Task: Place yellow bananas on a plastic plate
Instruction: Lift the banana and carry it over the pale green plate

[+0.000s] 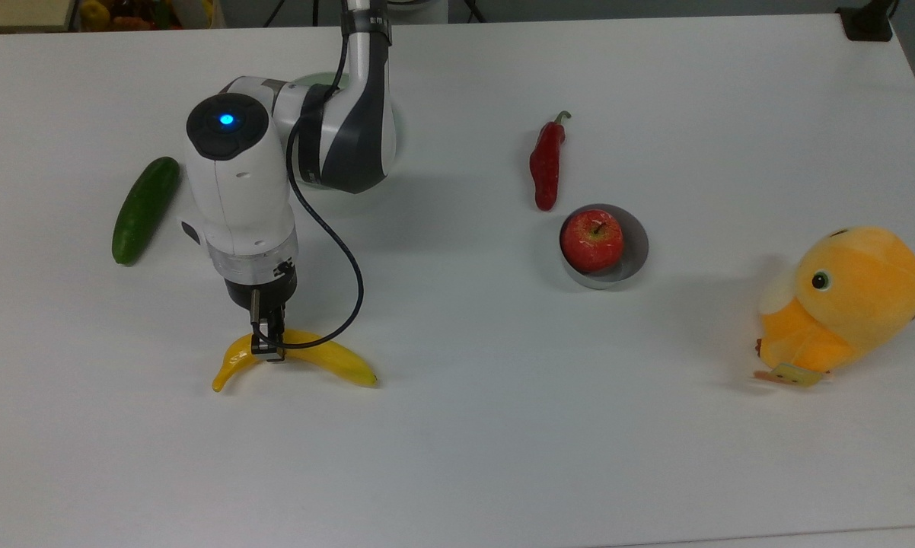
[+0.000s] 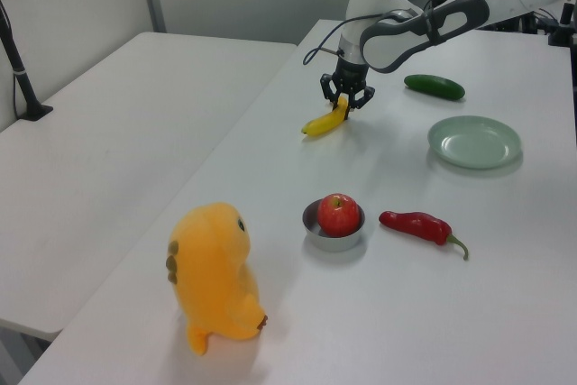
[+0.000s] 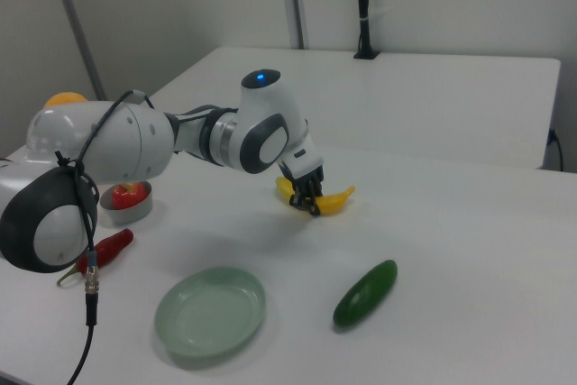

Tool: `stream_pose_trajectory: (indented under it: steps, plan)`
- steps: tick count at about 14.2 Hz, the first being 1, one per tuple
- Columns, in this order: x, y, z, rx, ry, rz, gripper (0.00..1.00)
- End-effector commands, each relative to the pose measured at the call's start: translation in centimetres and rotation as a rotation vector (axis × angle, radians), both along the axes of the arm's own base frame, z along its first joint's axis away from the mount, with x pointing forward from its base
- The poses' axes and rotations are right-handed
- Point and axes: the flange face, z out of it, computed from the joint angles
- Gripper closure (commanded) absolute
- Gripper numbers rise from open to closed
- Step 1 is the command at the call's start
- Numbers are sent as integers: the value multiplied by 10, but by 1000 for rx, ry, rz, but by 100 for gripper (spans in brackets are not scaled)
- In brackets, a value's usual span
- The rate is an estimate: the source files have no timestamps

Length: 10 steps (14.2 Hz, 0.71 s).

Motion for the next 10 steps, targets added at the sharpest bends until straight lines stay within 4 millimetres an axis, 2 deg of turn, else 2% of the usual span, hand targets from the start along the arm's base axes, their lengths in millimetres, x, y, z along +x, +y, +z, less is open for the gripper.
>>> stream_pose_trajectory:
  steps: [1,4,5,10]
  plan:
    - [-8,1,41,-2,-32,92,100]
    - [-35,8,109,-41,-60,268,100]
    - [-44,11,124,-61,-28,368,98]
    - [-80,29,172,-111,70,764,95]
